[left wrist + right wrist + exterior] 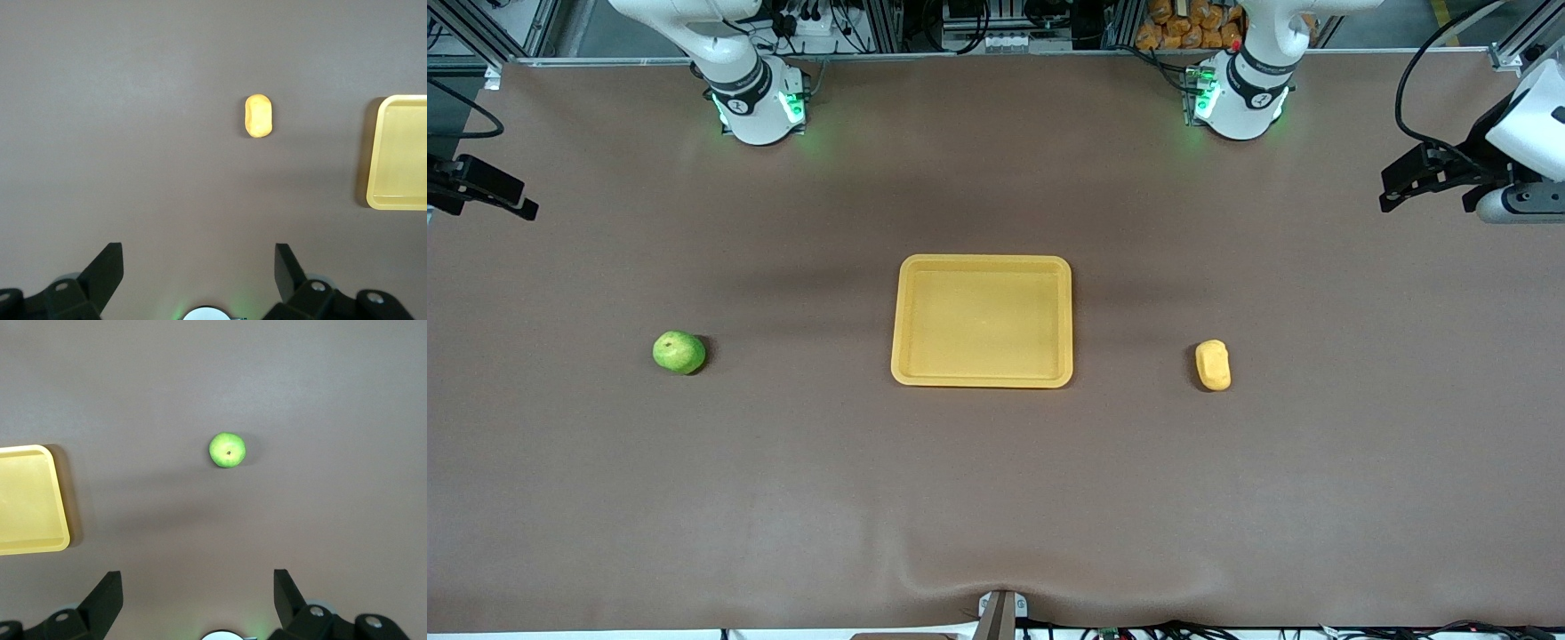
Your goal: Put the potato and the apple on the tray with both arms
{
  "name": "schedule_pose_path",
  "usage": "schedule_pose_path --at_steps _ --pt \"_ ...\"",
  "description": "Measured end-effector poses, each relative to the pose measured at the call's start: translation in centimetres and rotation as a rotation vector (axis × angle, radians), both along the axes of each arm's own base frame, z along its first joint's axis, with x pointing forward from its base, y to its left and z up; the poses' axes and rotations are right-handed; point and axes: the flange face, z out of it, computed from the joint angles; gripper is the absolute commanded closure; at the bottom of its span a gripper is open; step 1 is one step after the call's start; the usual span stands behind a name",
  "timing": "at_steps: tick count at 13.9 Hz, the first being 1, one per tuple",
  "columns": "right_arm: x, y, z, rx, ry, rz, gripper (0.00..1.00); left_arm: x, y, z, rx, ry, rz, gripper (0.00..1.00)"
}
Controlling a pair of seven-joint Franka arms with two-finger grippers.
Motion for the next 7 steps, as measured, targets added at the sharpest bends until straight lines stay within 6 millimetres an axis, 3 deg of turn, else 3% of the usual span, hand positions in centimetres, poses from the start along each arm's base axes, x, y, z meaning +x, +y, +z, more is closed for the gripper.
schedule_pose_path --at_steps 7 --pt "-0.01 -0.23 0.32 -0.002 -0.007 -0.004 0.0 -0.5 0.59 0.13 0.003 0.039 0.012 0.0"
